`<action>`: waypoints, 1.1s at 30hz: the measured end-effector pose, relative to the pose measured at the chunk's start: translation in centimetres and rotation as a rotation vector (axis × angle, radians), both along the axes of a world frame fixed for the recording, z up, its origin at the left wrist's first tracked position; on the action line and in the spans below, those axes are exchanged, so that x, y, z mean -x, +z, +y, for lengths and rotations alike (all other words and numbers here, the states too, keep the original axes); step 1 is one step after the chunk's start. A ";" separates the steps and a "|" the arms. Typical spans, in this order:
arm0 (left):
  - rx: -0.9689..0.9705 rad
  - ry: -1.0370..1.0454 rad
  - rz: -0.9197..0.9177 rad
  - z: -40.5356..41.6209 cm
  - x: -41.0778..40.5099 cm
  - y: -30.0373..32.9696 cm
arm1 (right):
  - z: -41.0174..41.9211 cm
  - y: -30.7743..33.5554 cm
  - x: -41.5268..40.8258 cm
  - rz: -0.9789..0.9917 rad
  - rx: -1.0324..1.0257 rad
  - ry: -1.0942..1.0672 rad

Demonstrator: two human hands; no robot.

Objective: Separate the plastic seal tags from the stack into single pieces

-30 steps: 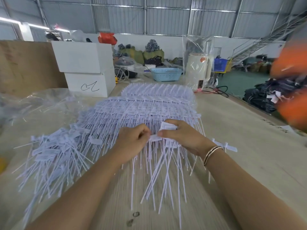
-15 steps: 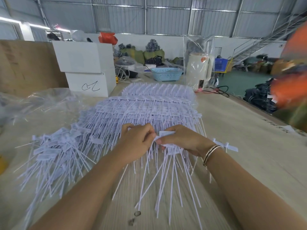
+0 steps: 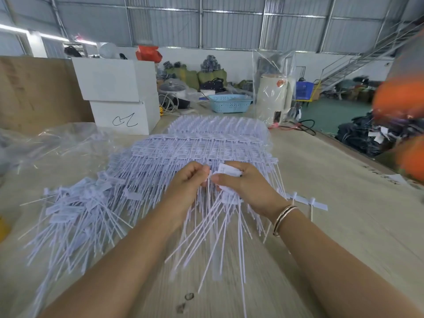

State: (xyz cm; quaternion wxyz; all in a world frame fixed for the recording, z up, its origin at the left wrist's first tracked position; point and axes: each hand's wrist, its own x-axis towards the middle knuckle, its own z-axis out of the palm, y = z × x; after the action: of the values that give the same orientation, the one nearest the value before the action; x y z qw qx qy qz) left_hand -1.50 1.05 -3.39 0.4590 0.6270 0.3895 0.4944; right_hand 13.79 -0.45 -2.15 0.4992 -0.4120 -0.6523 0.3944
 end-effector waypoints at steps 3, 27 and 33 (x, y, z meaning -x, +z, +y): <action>0.122 0.014 -0.189 0.3 0.2 0.2 | 0.0 0.3 -0.6 0.047 -0.035 -0.045; -0.211 -0.039 0.500 1.8 2.1 -1.1 | 0.0 0.2 -2.0 -0.207 0.140 -0.007; -0.234 0.007 0.538 1.2 1.7 -0.7 | 0.1 -0.1 -1.7 -0.289 0.233 -0.034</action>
State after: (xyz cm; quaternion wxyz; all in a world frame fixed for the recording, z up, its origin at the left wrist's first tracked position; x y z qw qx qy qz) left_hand -3.18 2.28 -4.10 0.2620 0.7828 0.4398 0.3538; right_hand 15.54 -0.33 -2.22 0.3558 -0.5302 -0.6602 0.3955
